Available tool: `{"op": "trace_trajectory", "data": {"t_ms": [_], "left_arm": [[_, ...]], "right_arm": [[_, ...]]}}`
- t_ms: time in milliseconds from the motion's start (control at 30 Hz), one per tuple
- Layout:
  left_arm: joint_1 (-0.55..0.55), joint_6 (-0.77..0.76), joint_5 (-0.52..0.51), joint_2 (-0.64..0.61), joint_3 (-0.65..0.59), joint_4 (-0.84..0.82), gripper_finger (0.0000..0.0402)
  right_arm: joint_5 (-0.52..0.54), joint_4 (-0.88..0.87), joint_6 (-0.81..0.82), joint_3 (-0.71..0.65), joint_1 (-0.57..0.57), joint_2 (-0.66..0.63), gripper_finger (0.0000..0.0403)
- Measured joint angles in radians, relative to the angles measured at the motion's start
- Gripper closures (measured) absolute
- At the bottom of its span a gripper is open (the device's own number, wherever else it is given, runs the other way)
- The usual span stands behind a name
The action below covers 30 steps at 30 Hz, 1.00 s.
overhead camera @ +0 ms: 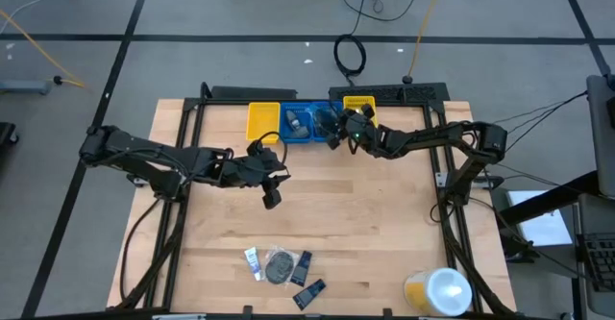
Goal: Pick & Place Travel size toiletries
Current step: Put the black hairbrush into the right blue bin
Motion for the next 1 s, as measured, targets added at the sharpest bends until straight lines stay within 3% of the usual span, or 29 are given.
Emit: {"op": "trace_trajectory", "data": {"t_ms": [333,533,633,1000], "left_arm": [[0.000,0.000,0.000,0.000,0.000,0.000,0.0282],[-0.003,-0.005,0.013,0.000,0.000,-0.001,0.0282],[-0.002,-0.009,0.038,0.000,0.000,-0.002,0.0282],[-0.025,-0.205,0.309,-0.001,-0.057,-0.026,0.0282]], "right_arm": [[-0.004,0.052,-0.003,0.000,-0.002,0.000,0.0296],[-0.178,0.149,-0.025,0.000,0.013,0.000,0.0298],[-0.185,0.171,-0.030,0.000,0.029,-0.001,0.0296],[-0.242,0.061,-0.075,-0.001,0.162,-0.043,0.0297]]}}
